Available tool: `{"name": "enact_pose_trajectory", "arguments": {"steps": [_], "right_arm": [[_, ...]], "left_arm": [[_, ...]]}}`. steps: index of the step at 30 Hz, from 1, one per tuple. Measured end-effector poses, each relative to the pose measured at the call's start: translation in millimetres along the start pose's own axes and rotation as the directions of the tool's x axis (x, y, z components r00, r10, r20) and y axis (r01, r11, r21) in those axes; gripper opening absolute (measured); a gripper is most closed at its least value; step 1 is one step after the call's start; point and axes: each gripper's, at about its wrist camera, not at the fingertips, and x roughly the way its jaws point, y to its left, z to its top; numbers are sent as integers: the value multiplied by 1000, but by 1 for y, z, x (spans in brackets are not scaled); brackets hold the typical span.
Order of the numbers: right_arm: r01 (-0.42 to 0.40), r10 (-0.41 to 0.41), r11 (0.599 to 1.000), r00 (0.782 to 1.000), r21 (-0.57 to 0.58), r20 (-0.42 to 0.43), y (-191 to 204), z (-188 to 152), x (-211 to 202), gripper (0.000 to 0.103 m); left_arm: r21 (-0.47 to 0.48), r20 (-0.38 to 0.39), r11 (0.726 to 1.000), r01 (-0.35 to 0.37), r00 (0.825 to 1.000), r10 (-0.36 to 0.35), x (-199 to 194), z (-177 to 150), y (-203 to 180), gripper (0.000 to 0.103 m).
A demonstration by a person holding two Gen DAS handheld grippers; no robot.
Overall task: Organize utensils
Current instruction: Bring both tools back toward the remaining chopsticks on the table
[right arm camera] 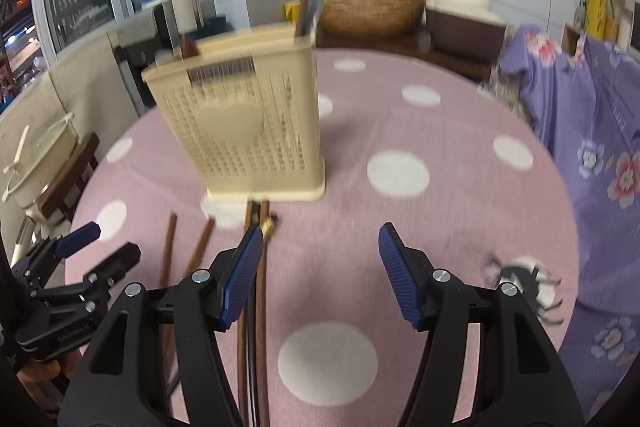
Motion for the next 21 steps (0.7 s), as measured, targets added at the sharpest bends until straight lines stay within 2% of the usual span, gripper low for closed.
{"name": "enact_pose_trajectory", "arguments": {"steps": [5, 10, 15, 21], "right_arm": [[-18, 20, 1000, 997, 23, -77, -1, -25, 17, 61], [-20, 26, 998, 995, 65, -96, -5, -38, 23, 61], [-7, 14, 998, 995, 67, -102, -6, -41, 23, 61], [-6, 13, 997, 995, 71, -102, -8, -44, 19, 61]], "left_arm": [[-13, -53, 1000, 20, 998, -20, 9, -13, 0, 58], [-19, -61, 999, 42, 997, -43, 10, -14, -6, 45], [31, -84, 996, 79, 994, -76, 19, -5, -25, 39], [70, -151, 995, 65, 987, -54, 46, 6, -39, 34]]}}
